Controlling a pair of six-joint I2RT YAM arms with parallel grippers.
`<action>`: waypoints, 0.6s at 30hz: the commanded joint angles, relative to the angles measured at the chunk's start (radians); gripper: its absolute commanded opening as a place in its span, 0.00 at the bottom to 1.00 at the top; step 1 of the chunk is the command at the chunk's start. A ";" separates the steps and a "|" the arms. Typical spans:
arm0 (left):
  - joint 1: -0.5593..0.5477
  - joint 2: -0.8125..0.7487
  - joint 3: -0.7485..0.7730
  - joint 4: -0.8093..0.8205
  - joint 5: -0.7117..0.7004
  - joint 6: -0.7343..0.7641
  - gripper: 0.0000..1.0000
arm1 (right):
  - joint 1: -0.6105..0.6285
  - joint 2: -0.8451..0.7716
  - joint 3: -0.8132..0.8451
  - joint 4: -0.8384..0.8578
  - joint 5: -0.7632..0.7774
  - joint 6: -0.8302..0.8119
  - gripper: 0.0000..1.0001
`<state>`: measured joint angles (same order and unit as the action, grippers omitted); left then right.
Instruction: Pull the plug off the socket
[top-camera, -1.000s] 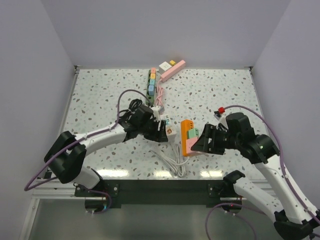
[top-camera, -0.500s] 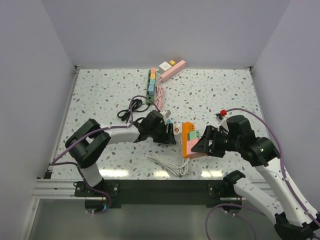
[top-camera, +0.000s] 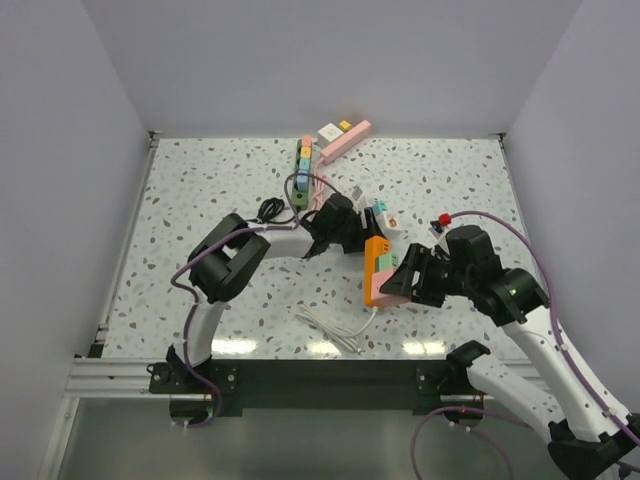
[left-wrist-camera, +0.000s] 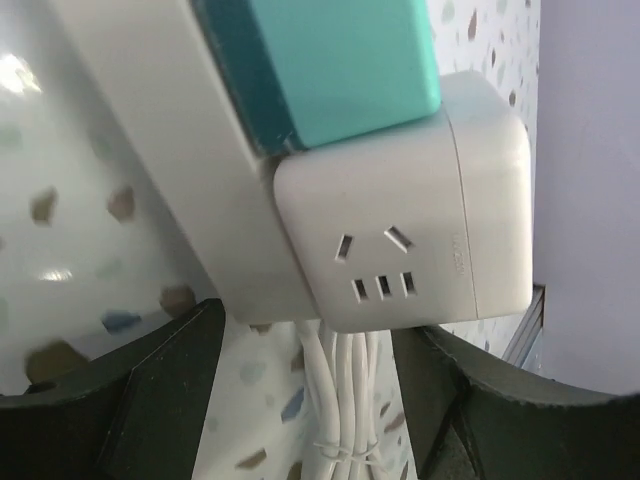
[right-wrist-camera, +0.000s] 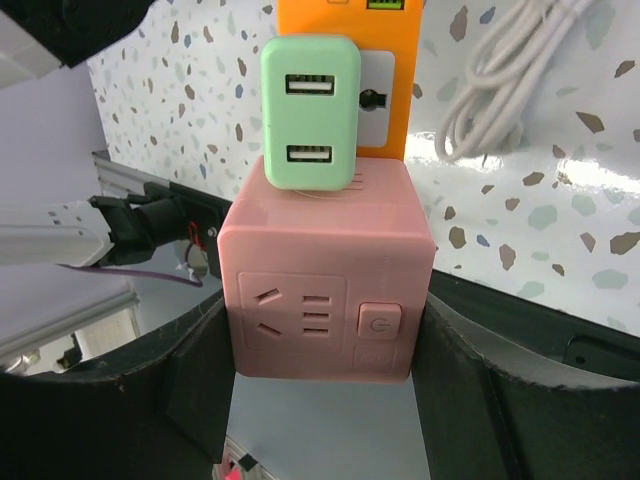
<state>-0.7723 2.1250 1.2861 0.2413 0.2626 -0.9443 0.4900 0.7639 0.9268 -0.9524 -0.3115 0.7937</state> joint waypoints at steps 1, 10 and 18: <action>0.090 0.101 0.090 -0.059 -0.117 -0.013 0.72 | 0.001 -0.011 0.027 0.101 0.029 0.009 0.00; 0.278 0.349 0.505 -0.143 -0.069 0.004 0.72 | 0.001 -0.029 0.000 0.139 0.083 0.021 0.00; 0.337 0.198 0.453 -0.142 0.036 0.091 0.74 | 0.001 0.060 -0.048 0.172 0.152 -0.031 0.00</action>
<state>-0.4698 2.4447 1.8282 0.1715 0.2714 -0.9264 0.4900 0.7822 0.8913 -0.8822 -0.1955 0.7879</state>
